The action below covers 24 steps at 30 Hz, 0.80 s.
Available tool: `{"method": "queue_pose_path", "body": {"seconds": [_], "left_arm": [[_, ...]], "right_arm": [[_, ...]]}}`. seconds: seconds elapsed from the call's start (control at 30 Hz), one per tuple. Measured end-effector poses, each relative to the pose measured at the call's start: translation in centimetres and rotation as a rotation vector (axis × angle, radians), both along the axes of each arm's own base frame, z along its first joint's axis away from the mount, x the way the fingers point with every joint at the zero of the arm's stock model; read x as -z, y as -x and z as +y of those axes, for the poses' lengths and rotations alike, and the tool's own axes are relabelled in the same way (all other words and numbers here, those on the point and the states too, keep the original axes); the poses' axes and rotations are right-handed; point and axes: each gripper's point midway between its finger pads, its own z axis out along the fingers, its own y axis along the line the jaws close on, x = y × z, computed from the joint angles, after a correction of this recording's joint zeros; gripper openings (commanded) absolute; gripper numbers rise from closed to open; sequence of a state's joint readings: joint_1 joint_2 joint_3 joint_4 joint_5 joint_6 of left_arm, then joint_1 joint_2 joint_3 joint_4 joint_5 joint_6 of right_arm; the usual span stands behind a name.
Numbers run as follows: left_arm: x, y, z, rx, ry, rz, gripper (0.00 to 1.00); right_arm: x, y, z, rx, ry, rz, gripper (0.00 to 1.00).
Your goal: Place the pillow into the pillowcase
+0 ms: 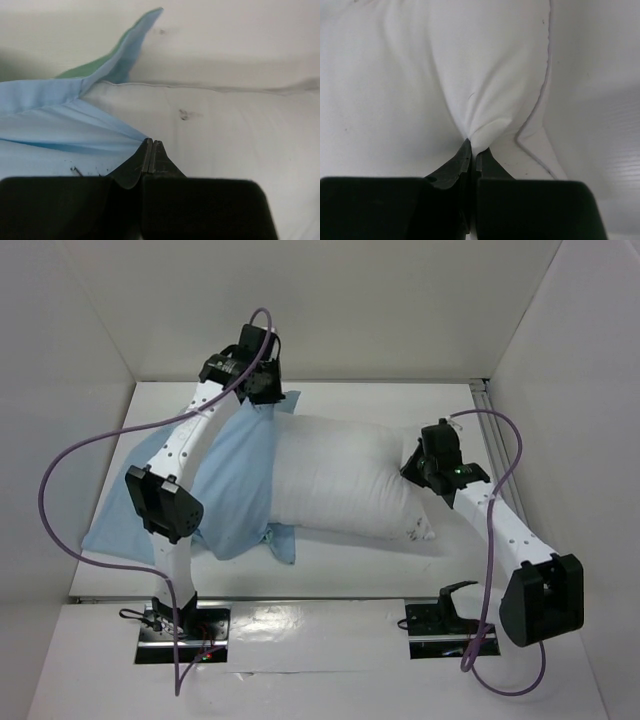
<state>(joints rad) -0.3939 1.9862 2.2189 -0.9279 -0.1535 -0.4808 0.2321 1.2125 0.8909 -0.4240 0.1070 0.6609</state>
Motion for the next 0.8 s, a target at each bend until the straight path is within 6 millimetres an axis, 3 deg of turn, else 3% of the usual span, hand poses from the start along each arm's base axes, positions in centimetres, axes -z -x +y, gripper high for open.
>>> {"method": "queue_pose_path", "body": {"seconds": [0.07,0.17,0.3,0.37,0.43,0.6,0.73,0.8], "left_arm": [[0.3,0.6,-1.8,0.055,0.020,0.011,0.00],[0.7,2.5,-6.1,0.167,0.053,0.027,0.00],[-0.3,6.2,-12.3,0.318,0.096,0.026,0.00],[-1.7,7.6,-14.2,0.346,0.129,0.005,0.00],[-2.9,8.6,-14.8,0.335,0.173,-0.006,0.00],[-5.1,9.4,-14.2,0.251,0.271,-0.038,0.00],[-4.4,9.0,-14.9,0.233,0.277,-0.027,0.00],[-4.0,7.8,-15.5,0.234,0.270,-0.027,0.00]], "right_arm": [[-0.1,0.2,0.7,-0.020,0.003,-0.003,0.00],[-0.6,0.5,2.5,-0.071,0.004,-0.013,0.00],[-3.9,1.1,6.4,-0.184,0.007,-0.078,0.00],[-6.4,1.9,8.0,-0.243,0.003,-0.135,0.00],[-8.3,2.6,8.5,-0.269,-0.005,-0.180,0.00],[-11.4,3.8,7.8,-0.263,-0.032,-0.269,0.00],[-12.5,5.1,8.3,-0.278,-0.065,-0.311,0.00],[-12.9,6.5,9.0,-0.305,-0.095,-0.329,0.00]]}}
